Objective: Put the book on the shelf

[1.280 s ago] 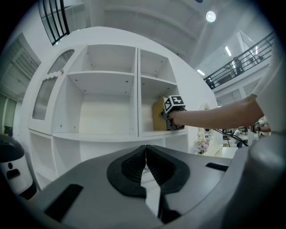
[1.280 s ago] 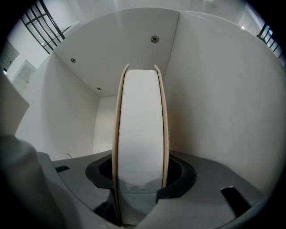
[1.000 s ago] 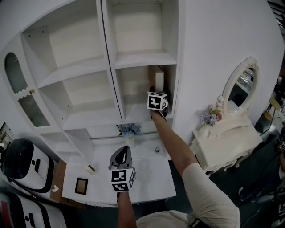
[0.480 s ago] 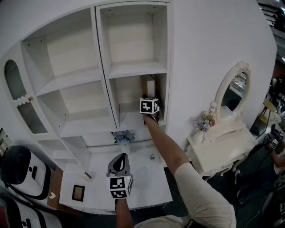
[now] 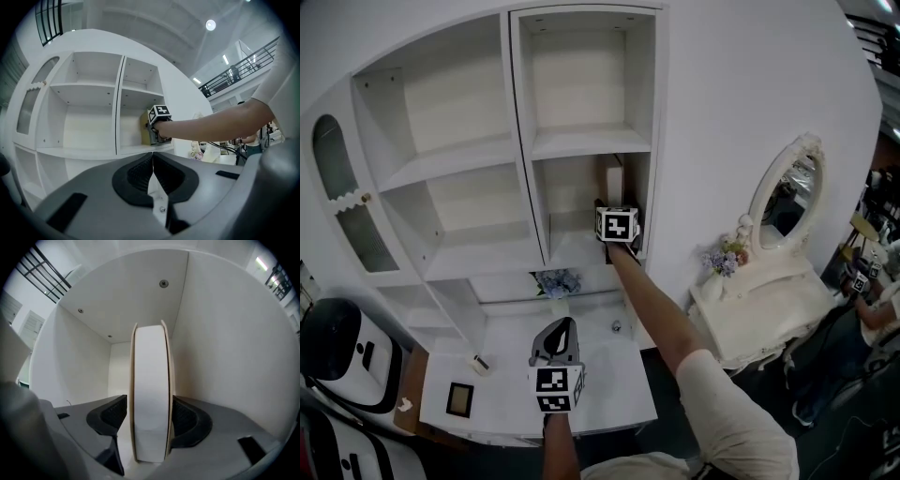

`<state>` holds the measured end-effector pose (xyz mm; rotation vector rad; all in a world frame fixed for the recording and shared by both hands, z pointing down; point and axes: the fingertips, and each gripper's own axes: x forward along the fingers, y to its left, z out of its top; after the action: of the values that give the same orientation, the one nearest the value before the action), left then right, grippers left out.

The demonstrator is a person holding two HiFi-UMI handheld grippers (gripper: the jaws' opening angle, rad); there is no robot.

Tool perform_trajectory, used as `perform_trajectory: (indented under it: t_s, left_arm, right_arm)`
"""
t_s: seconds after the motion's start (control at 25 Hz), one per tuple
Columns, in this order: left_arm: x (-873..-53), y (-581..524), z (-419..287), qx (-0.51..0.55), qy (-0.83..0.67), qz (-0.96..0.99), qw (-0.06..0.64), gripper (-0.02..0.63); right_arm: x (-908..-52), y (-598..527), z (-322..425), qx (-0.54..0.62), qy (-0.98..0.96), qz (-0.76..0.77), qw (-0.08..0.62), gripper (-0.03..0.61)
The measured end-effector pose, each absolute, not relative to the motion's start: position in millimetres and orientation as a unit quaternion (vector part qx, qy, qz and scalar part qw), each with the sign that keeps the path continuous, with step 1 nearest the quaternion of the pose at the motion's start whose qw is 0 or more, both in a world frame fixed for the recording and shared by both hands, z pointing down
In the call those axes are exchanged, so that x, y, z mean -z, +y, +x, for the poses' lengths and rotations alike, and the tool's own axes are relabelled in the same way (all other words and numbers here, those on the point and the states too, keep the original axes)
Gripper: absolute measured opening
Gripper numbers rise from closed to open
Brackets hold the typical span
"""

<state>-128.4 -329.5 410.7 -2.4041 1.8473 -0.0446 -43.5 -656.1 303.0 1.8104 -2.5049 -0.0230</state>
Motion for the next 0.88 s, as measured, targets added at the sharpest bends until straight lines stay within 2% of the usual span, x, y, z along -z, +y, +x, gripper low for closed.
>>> perform_trajectory:
  t_s: [0.72, 0.88]
  left_arm:
    - [-408.8, -337.6, -88.1, -0.01, 0.569, -0.821, 0.038, 0.017]
    - [-412.1, -343.5, -90.9, -0.01, 0.571, -0.82, 0.035, 0.017]
  right_arm:
    - [-310.6, -538.0, -7.7, 0.049, -0.83, 0.555, -0.023, 0.288]
    - [-323.5, -501.8, -11.0, 0.101, -0.84, 0.532, -0.006, 0.288]
